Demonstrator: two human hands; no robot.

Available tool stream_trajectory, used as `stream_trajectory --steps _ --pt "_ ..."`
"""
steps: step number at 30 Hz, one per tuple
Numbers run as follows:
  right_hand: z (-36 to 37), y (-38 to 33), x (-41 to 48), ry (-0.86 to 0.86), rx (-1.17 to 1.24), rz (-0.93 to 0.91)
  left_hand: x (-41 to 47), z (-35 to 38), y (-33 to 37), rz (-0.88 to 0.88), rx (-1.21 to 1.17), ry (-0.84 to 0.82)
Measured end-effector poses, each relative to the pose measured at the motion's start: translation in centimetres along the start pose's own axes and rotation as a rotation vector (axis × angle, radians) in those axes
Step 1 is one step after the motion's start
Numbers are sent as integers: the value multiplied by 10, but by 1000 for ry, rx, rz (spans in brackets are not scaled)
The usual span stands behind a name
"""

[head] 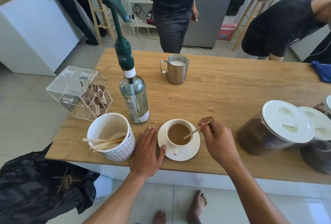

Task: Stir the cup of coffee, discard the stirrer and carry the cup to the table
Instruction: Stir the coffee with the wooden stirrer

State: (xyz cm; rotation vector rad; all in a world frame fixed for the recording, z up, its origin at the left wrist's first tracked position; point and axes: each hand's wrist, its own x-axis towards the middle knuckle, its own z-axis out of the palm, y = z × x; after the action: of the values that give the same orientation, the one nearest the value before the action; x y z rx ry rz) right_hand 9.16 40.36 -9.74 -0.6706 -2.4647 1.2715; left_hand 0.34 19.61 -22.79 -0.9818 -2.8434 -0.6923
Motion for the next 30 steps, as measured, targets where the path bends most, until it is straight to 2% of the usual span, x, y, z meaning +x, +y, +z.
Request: stream_trajectory --steps 5,9,14,18,22,26,30 --pt "4 -2 -3 -59 8 -30 -1 0 -1 -5 -1 -3" --pt "1 -1 0 11 0 -11 0 1 -1 -4 5 -5" --pt "3 0 -2 -63 23 -3 -1 1 -1 -11 5 -15" --pt "-1 3 1 18 13 21 0 1 0 -7 2 -9" --pt "1 0 -2 -66 7 -22 0 0 0 -11 6 -12" --pt "-1 3 -1 16 12 8 0 0 1 -9 4 -6" --pt "0 3 -2 -53 7 3 0 1 0 -11 -5 -8"
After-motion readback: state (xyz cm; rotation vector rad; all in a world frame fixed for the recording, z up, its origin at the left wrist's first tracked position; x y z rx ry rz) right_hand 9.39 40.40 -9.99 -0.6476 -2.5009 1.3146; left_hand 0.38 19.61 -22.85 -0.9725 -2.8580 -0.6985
